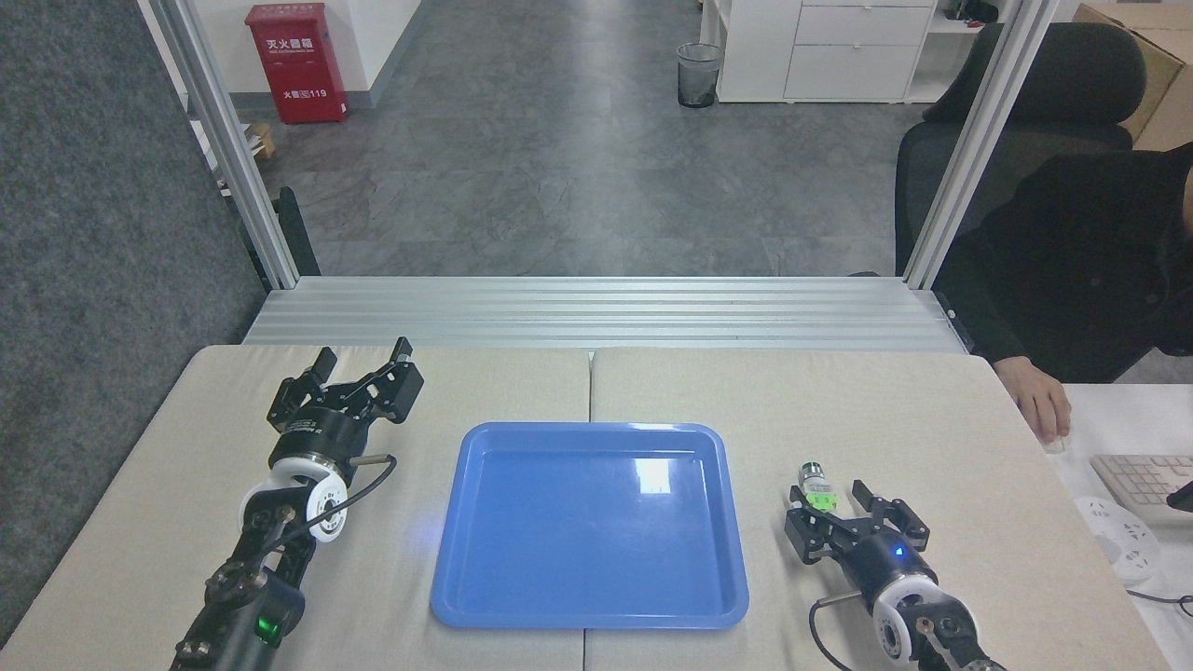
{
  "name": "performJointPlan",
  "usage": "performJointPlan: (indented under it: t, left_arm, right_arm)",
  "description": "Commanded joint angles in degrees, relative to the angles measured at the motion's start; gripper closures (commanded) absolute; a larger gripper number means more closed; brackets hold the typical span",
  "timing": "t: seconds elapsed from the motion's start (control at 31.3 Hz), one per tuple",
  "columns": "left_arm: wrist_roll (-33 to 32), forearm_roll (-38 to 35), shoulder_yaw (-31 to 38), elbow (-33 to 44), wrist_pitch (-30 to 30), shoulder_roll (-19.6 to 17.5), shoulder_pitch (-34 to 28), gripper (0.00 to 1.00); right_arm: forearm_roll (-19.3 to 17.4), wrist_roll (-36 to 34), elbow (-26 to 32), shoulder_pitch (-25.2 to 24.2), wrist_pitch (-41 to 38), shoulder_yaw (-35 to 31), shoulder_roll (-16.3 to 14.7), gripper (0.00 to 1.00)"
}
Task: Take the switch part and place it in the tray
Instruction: 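Move the open right gripper down around the green switch part, then close the right gripper on the switch part and lift it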
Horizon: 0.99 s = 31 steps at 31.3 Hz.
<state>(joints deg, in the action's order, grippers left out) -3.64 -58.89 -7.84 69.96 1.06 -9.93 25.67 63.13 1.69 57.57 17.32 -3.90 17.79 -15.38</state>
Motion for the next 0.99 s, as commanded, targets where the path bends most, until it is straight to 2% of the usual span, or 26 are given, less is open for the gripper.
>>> performJointPlan:
  t: [0.0,0.03,0.13,0.19,0.32,0.48,0.61,0.7,0.8,0.89,0.96]
  left_arm:
    - [0.0,0.0,-0.1,0.0,0.0,0.0,0.0,0.0]
    - [0.0,0.0,0.0,0.0,0.0,0.0,0.0,0.0]
    - [0.0,0.0,0.0,0.0,0.0,0.0,0.0,0.0]
    - [0.0,0.0,0.0,0.0,0.0,0.0,0.0,0.0]
    - [0.0,0.0,0.0,0.0,0.0,0.0,0.1,0.0]
    - [0.0,0.0,0.0,0.0,0.0,0.0,0.0,0.0]
    - [0.0,0.0,-0.1,0.0,0.0,0.0,0.0,0.0]
    - [0.0,0.0,0.0,0.0,0.0,0.0,0.0,0.0]
    - [0.0,0.0,0.0,0.0,0.0,0.0,0.0,0.0]
    - [0.0,0.0,0.0,0.0,0.0,0.0,0.0,0.0]
    - [0.0,0.0,0.0,0.0,0.0,0.0,0.0,0.0]
  right_arm:
    - [0.0,0.1,-4.9,-0.1,-0.3,2.3,1.3,0.52]
    - [-0.3,0.1,-4.7,-0.2,-0.3,1.7,1.5,0.69]
    - [-1.6,-0.5,-3.6,-0.2,-0.1,0.6,1.8,1.0]
    - [-3.0,-0.6,-2.5,0.0,0.0,-2.2,3.1,1.0]
    - [-3.4,-0.2,0.7,0.3,0.1,-8.5,4.4,1.0]
    - [-3.5,2.2,10.5,1.7,0.0,-12.2,4.4,1.0]
    - [-3.4,7.3,22.7,0.7,-0.2,-10.8,6.2,1.0]
    - [-3.1,11.0,27.9,-0.8,0.3,-6.5,10.0,1.0]
    - [-1.7,12.3,31.3,-3.5,2.3,-3.4,11.9,1.0]
    - [2.0,12.3,32.3,-6.7,4.1,0.8,12.5,1.0]
    - [3.0,12.0,32.8,-8.9,4.7,2.9,13.4,1.0]
